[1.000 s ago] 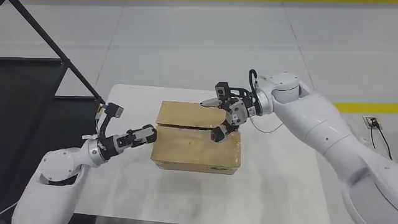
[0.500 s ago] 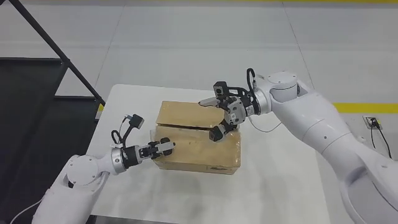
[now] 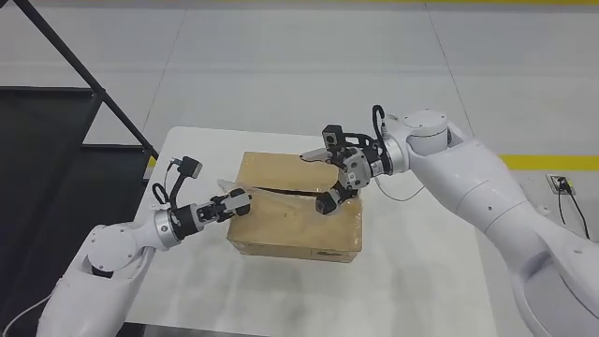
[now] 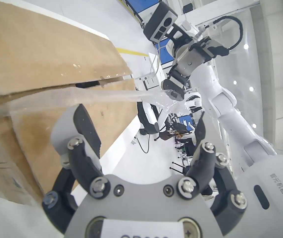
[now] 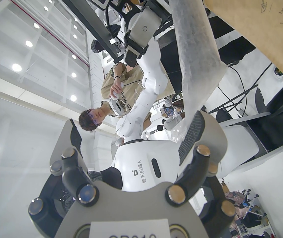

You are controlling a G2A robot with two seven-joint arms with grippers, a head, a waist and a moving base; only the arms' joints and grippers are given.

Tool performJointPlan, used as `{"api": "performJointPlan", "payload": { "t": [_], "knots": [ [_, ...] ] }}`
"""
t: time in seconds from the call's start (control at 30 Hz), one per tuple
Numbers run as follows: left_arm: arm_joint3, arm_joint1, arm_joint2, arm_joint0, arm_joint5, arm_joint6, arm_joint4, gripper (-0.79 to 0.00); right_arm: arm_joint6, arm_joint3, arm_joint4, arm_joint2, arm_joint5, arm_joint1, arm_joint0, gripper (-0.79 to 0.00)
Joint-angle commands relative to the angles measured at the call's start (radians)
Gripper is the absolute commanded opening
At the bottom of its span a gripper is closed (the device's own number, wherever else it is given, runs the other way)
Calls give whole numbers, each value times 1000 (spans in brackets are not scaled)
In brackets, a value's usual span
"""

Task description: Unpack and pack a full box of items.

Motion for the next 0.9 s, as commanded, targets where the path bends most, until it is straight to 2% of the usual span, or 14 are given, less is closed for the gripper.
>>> {"api": "performJointPlan", "payload": {
  "t": [0.0, 0.17, 0.43, 0.57, 0.77, 0.87],
  "knots": [
    [8, -1, 2, -11, 1, 4, 7, 0, 0, -1, 2, -4, 0, 1, 0, 0],
    [21, -3, 5, -36, 5, -4, -9, 0, 0, -1, 10, -16, 0, 2, 2, 0],
    [24, 2, -16, -61, 62, -106, -108, 0, 0, 10, 32, -36, 0, 3, 11, 0],
    [46, 5, -24, -84, 74, -116, -103, 0, 0, 18, 27, -36, 0, -1, 8, 0],
    [107, -1, 7, -131, 84, -122, -91, 0, 0, 29, 27, -36, 0, -8, 8, 0],
    [91, -4, 24, -131, 73, -202, -166, 0, 0, 35, 29, -36, 0, -11, 9, 0]
  ]
}}
